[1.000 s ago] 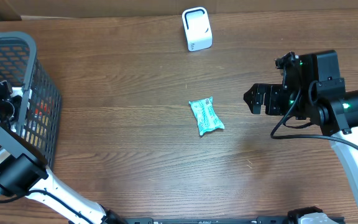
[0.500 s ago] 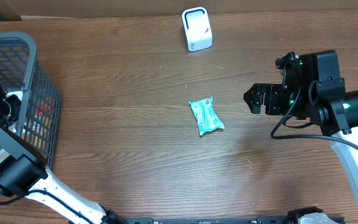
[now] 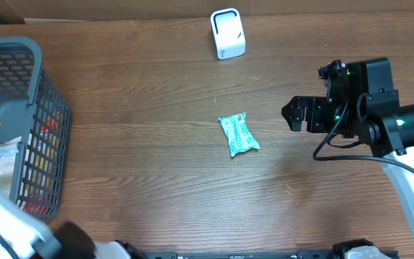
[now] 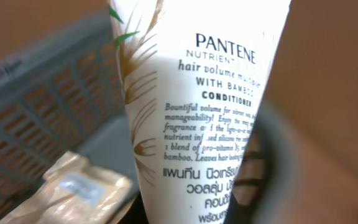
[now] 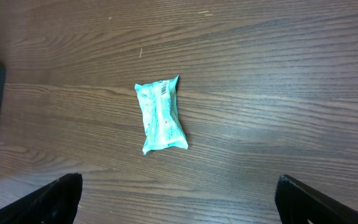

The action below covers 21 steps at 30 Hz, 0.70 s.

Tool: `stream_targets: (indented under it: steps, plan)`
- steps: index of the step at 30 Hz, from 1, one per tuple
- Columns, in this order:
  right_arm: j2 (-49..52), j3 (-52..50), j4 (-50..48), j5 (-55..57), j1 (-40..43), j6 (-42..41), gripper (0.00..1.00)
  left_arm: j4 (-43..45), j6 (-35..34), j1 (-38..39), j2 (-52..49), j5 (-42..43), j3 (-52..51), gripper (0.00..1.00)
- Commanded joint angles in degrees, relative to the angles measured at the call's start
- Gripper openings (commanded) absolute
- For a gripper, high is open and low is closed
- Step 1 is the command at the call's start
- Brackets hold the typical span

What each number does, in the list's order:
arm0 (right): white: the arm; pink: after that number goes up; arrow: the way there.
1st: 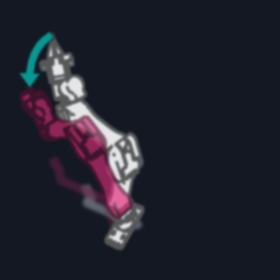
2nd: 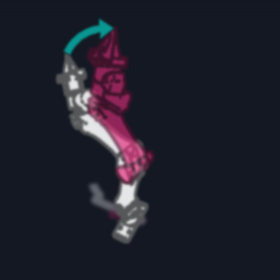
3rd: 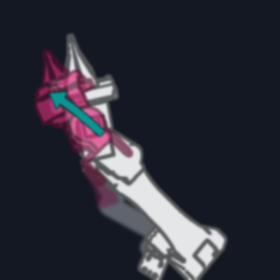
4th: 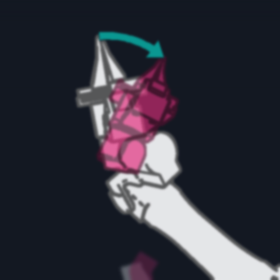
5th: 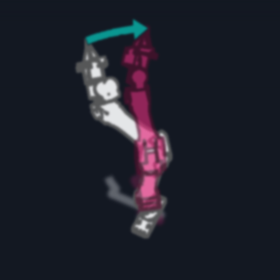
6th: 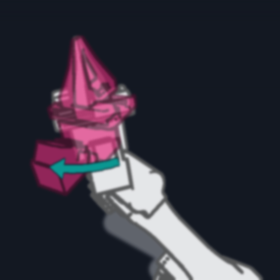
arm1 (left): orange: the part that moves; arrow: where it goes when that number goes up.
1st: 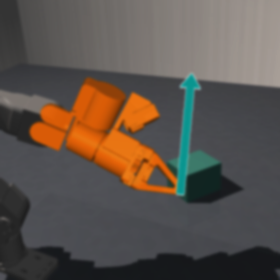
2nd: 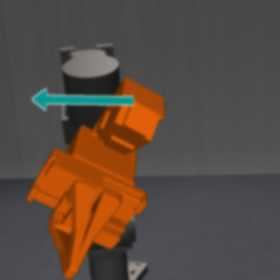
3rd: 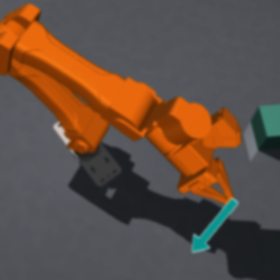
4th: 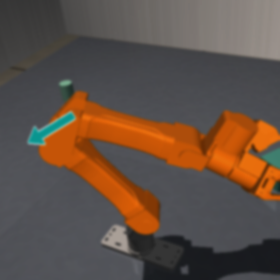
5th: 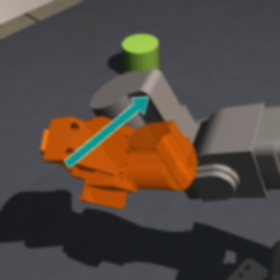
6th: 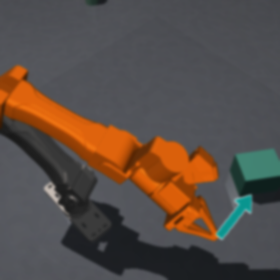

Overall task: Scan the item barcode
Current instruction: 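Place the white Pantene tube beside the green packet and release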

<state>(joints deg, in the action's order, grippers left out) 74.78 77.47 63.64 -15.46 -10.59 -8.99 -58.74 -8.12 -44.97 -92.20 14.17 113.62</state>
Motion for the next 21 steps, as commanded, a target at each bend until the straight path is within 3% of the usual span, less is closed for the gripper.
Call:
stream_targets:
  steps: [1, 7, 12, 21]
  plan:
    - [0.04, 1.25, -0.33, 0.37, -0.28, 0.0, 1.0, -0.81, -6.47, 1.01, 6.6, 10.75, 1.36, 0.04]
    - [0.04, 1.25, -0.28, 0.35, -0.28, 0.0, 1.0, -5.22, -9.79, 9.14, 10.34, 16.94, 1.33, 0.04]
    - [0.04, 1.25, -0.24, 0.35, -0.28, 0.0, 1.0, -9.01, -9.62, 23.1, 8.79, 16.61, -0.22, 0.04]
    - [0.04, 1.25, -0.04, 0.35, -0.28, 0.0, 1.0, -9.29, -12.2, 47.17, 1.6, 4.74, -10.34, 0.04]
